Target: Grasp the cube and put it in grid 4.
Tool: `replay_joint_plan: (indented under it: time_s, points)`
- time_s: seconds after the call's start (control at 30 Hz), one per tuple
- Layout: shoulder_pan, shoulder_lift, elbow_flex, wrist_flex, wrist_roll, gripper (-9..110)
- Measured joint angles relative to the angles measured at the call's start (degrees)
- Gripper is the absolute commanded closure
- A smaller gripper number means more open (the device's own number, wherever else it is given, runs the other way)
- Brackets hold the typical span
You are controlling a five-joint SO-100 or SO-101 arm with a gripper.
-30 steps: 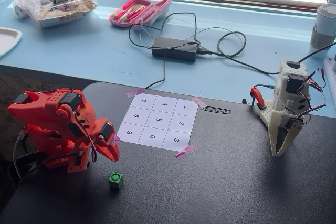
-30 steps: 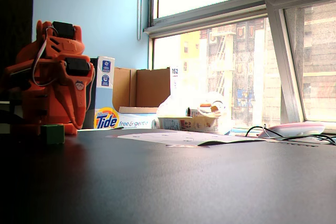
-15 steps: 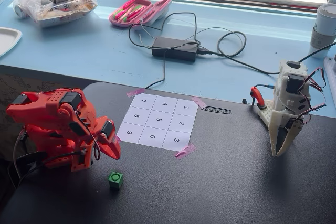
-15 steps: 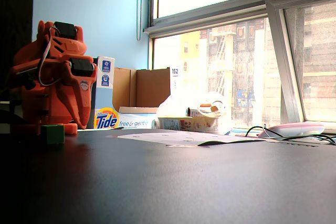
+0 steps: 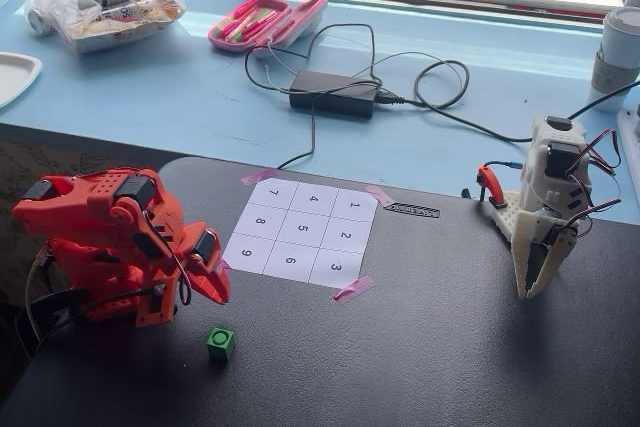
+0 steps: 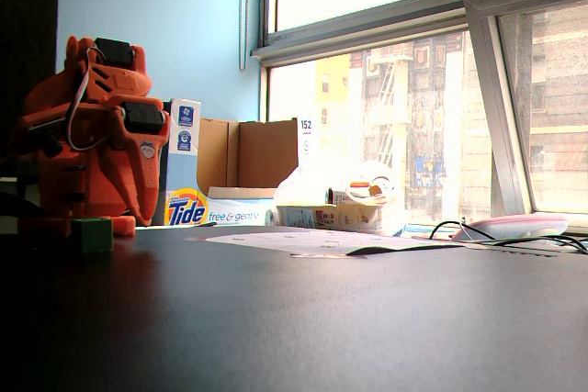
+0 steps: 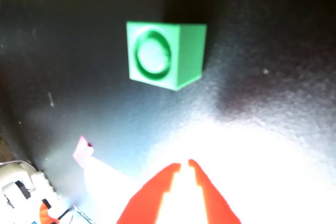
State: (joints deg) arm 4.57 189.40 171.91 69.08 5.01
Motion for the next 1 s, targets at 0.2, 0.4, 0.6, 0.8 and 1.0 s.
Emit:
replay_joint_plan:
  time_s: [0.2, 0.4, 0.6, 0.8, 1.0]
  points:
    - [-0.1, -5.5, -1.8, -2.5, 0.0, 89]
    - [-0.1, -22.5, -14.0, -4.0, 0.2, 75]
    - [2.9, -36.9, -26.6, -1.5, 0.4, 67]
    - [7.7, -46.1, -28.2, -3.8, 0.3, 66]
    - [11.8, -52.2, -28.2, -7.6, -0.5, 65]
